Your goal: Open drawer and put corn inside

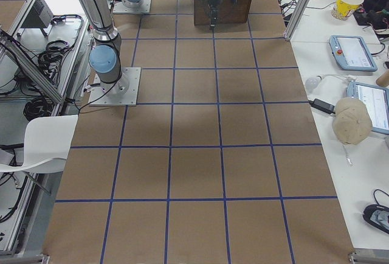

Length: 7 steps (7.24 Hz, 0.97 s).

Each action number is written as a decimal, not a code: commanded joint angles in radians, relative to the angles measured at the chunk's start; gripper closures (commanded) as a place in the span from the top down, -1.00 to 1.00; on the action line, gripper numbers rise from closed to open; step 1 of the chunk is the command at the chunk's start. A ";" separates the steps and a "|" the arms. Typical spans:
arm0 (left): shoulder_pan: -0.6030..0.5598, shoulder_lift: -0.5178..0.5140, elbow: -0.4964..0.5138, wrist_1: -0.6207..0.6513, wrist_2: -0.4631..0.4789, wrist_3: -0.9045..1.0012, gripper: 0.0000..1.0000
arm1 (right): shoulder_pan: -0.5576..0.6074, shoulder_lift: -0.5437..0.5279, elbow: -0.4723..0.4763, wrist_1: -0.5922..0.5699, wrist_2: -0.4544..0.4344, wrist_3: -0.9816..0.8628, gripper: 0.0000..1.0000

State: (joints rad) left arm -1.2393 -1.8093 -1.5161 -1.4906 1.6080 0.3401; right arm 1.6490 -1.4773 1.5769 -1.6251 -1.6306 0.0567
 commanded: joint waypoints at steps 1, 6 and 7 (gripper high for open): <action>-0.079 0.063 0.037 -0.049 -0.008 -0.106 1.00 | 0.000 0.000 0.000 -0.001 0.000 0.000 1.00; -0.400 0.197 0.025 -0.056 0.006 -0.380 1.00 | 0.000 0.000 0.000 0.001 0.002 0.000 1.00; -0.399 0.241 -0.007 -0.077 0.007 -0.377 1.00 | 0.000 0.000 0.000 0.001 0.002 0.000 1.00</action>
State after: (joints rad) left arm -1.6141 -1.6171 -1.4901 -1.5497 1.6114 -0.0322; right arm 1.6490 -1.4772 1.5769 -1.6246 -1.6287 0.0568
